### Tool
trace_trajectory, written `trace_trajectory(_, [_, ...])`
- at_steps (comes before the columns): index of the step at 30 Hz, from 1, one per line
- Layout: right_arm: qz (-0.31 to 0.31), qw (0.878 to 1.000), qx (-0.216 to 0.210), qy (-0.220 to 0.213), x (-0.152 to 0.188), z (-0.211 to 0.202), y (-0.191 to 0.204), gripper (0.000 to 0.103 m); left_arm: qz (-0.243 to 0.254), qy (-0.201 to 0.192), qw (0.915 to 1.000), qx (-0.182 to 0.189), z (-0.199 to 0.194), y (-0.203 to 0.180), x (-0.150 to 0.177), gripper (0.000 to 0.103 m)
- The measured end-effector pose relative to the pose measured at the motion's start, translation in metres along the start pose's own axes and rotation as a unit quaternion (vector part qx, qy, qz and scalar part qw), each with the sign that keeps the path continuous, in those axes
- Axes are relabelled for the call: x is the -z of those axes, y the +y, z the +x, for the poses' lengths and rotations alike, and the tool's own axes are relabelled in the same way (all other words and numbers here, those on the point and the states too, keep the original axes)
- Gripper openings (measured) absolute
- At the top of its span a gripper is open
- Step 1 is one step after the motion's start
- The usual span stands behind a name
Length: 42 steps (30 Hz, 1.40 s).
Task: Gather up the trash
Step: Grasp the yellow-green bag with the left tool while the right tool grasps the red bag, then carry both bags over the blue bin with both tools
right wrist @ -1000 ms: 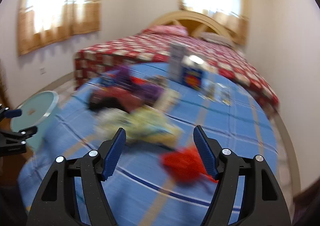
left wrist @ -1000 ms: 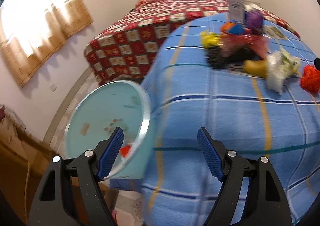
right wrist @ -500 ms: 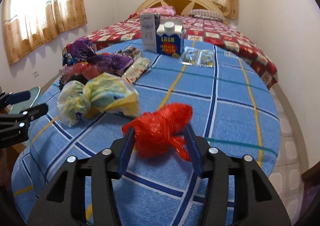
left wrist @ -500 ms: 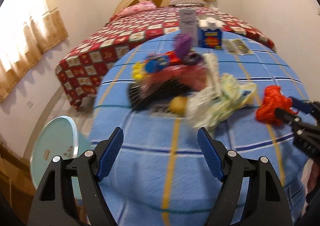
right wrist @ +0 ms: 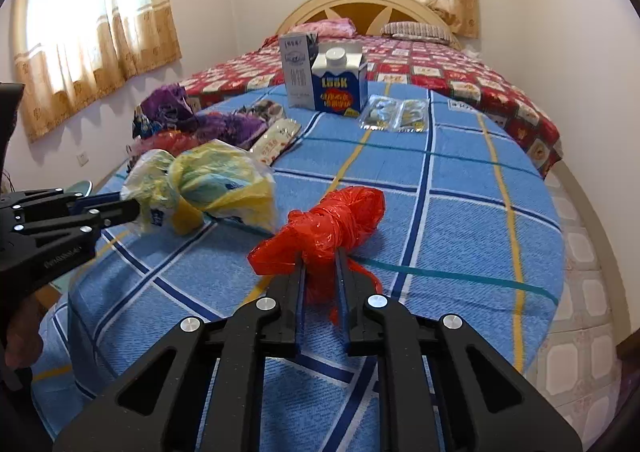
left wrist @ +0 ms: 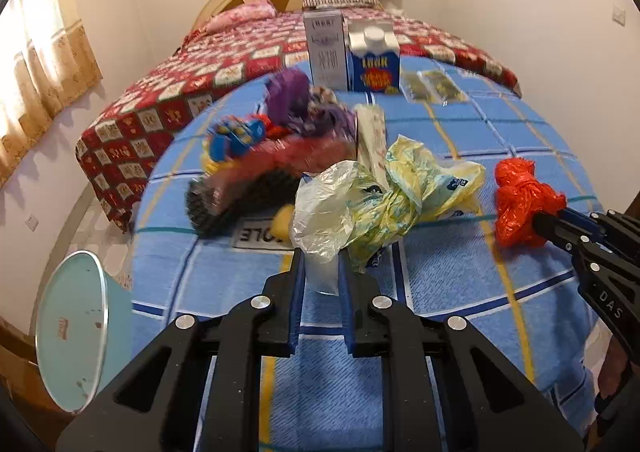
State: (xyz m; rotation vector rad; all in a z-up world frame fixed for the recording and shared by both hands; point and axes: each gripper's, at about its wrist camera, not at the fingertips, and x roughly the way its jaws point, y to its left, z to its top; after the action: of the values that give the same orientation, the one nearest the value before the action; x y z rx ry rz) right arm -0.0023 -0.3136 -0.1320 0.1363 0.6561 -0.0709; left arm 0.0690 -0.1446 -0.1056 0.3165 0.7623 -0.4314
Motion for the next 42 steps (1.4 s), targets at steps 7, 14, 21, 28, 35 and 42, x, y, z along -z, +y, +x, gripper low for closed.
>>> trace_trajectory(7, [-0.007,0.999,-0.007,-0.037,-0.015,-0.027,0.013,0.012,-0.017,-0.035,0.9988,-0.03,-0.048,0.033,0.004,0.016])
trace_trajectory(14, [-0.04,0.996,-0.046,-0.068,-0.032,-0.039,0.055,0.012,-0.051,-0.039,0.9946,-0.081,-0.076,0.09,0.023,0.016])
trace_trajectory(21, [-0.082,0.989,-0.096,-0.081,-0.053,-0.025,0.117,0.012,-0.081,-0.032,0.9881,-0.126,-0.086,0.135,0.038,0.016])
trace_trajectory(28, [-0.123,0.98,-0.132,-0.082,-0.063,-0.01,0.17,0.012,-0.107,-0.023,0.981,-0.16,-0.09,0.174,0.053,0.016])
trace_trajectory(35, [-0.146,0.975,-0.151,-0.078,-0.065,0.002,0.204,0.012,-0.128,-0.01,0.9745,-0.184,-0.089,0.202,0.068,0.016])
trace_trajectory(42, [-0.161,0.972,-0.158,-0.068,-0.07,0.016,0.229,0.012,-0.145,-0.004,0.9689,-0.2,-0.091,0.223,0.078,0.016])
